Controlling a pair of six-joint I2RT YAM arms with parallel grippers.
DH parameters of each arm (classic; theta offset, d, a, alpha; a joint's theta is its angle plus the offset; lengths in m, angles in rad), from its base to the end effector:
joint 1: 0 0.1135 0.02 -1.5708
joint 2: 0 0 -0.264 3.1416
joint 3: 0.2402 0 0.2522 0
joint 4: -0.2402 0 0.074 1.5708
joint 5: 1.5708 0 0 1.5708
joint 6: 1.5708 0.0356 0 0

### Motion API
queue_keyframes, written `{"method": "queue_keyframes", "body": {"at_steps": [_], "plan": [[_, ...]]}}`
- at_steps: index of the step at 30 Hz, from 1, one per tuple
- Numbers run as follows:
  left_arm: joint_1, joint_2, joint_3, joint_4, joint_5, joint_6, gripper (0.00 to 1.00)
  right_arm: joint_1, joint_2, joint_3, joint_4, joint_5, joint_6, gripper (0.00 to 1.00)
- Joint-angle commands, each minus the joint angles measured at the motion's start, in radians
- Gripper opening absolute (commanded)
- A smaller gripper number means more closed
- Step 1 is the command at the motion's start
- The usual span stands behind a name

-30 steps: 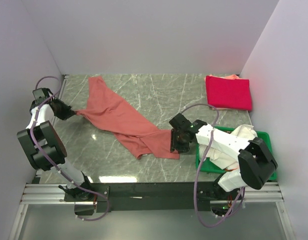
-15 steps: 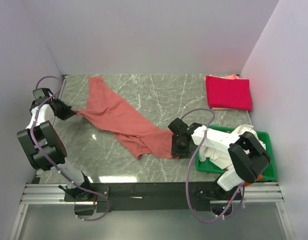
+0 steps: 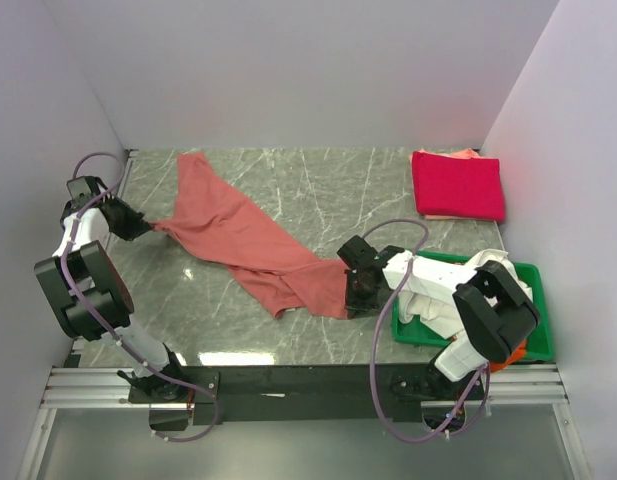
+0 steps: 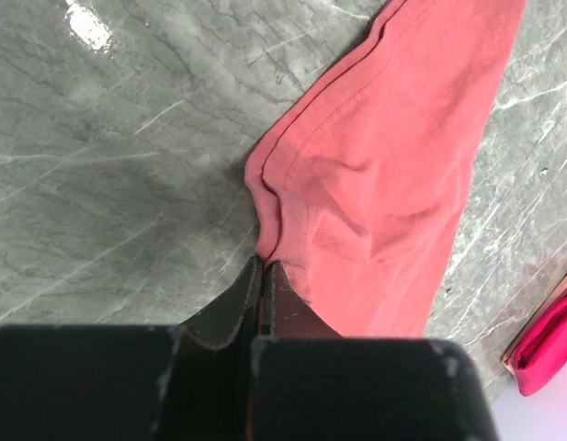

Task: Fold and stack the t-shirts
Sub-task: Flatten the tshirt out

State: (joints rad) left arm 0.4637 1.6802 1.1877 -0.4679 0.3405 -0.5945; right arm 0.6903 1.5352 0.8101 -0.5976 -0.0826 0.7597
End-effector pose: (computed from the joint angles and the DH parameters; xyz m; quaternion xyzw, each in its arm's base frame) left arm 0.3226 0.1480 0.2248 -0.4305 0.8372 -0.1806 0.2849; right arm 0.1991 0.1682 0.1537 0.0293 0.9910 0.1126 0.0654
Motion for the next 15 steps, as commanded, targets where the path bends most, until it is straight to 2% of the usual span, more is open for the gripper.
{"method": "queue_keyframes", "body": {"at_steps": [1,4,9,13,15], "plan": [[-0.007,-0.016,0.013,0.028,-0.012,0.018,0.00,-0.018,-0.044,0.032,-0.047,-0.008,-0.014,0.00],[-0.026,-0.033,0.009,0.031,-0.031,0.012,0.00,-0.067,-0.116,0.121,-0.114,-0.011,-0.036,0.00],[-0.109,-0.048,0.026,0.064,-0.066,-0.036,0.01,-0.213,-0.159,0.375,-0.225,-0.005,-0.121,0.00],[-0.177,-0.025,0.127,0.061,-0.107,-0.090,0.01,-0.328,-0.088,0.652,-0.272,-0.017,-0.198,0.00],[-0.210,0.013,0.240,0.040,-0.121,-0.106,0.00,-0.386,-0.017,0.763,-0.306,-0.022,-0.236,0.00]]}}
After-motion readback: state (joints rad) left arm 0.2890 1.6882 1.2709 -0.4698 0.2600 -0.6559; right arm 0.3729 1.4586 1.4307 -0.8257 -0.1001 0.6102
